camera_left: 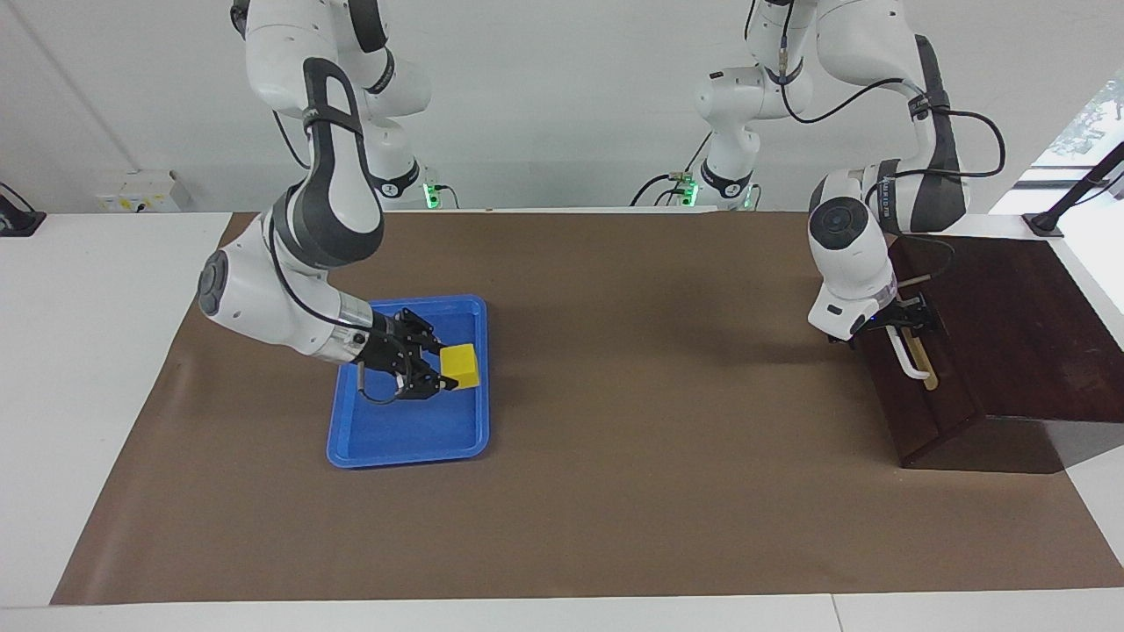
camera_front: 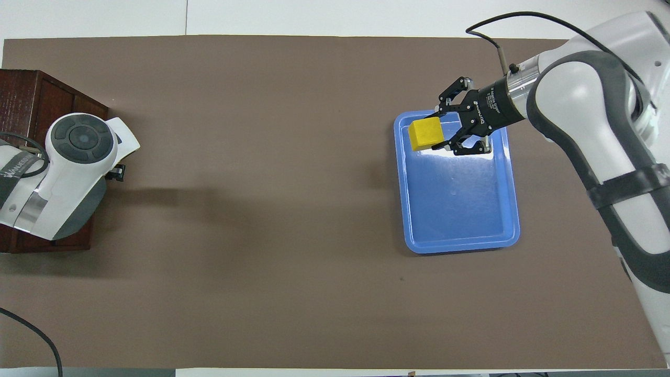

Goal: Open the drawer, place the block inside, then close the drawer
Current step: 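Close the right gripper on the block while the left gripper grips the drawer handle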

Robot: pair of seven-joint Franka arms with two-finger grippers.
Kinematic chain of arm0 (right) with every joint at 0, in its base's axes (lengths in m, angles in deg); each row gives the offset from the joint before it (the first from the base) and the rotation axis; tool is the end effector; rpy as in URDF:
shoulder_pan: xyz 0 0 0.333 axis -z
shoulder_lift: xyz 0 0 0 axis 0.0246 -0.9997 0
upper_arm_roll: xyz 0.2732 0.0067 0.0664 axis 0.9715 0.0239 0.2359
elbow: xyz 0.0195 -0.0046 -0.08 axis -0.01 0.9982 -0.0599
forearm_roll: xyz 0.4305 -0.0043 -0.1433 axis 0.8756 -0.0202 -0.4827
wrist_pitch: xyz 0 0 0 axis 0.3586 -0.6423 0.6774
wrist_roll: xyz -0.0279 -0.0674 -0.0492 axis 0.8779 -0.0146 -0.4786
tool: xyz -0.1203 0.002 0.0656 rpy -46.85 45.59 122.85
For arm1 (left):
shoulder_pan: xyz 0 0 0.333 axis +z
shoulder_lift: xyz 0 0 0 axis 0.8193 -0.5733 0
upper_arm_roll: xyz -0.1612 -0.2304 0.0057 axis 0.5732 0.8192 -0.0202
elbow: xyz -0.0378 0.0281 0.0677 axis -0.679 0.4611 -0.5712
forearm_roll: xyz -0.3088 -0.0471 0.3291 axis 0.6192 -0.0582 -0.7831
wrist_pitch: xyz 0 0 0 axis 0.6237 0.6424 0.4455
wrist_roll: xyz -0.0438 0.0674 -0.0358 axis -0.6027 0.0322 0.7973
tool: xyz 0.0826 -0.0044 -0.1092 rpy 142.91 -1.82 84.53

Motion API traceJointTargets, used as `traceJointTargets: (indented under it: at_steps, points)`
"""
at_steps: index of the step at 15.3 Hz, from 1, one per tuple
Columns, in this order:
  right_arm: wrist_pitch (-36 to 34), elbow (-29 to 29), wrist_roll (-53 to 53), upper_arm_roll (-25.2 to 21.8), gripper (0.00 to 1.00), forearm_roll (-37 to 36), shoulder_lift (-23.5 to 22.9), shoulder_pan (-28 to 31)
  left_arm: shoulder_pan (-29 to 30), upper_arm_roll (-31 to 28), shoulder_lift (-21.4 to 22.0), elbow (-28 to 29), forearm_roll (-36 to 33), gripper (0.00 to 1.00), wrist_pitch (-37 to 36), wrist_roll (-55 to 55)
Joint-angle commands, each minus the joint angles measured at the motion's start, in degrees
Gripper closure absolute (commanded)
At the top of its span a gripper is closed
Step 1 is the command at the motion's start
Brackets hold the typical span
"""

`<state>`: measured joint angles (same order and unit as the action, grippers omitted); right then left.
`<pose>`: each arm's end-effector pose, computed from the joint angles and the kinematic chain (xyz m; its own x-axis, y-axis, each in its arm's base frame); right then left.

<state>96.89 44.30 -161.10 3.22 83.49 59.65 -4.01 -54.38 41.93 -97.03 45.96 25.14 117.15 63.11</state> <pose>0.6817 0.1361 0.4321 0.1894 -0.7810 -0.5951 -0.9751 -0.2209 -0.0203 0.6197 -0.0182 0.2796 0.9794 -0.1992 -0.0324 -0.1813 -0.7980 -0.5747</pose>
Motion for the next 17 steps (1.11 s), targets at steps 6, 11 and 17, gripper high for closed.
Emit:
traceJointTargets:
  at_steps: [6, 11, 17]
  points:
    - [-5.9, -7.26, -10.19, 0.92, 1.0, -1.76, 2.64, -0.73, -0.02, 0.03, 0.1, 0.84, -1.62, 0.0, 2.55, 0.28]
    - [-5.29, -7.26, -14.68, 1.27, 1.0, -1.24, 3.52, -1.61, -0.11, 0.2, 0.01, 0.75, -1.62, 0.0, 3.34, 0.1]
    - [-5.2, -7.26, -15.3, 1.19, 1.0, -0.89, 3.61, -1.88, 0.24, 0.12, -0.17, 0.58, -1.53, 0.0, 5.09, -2.97]
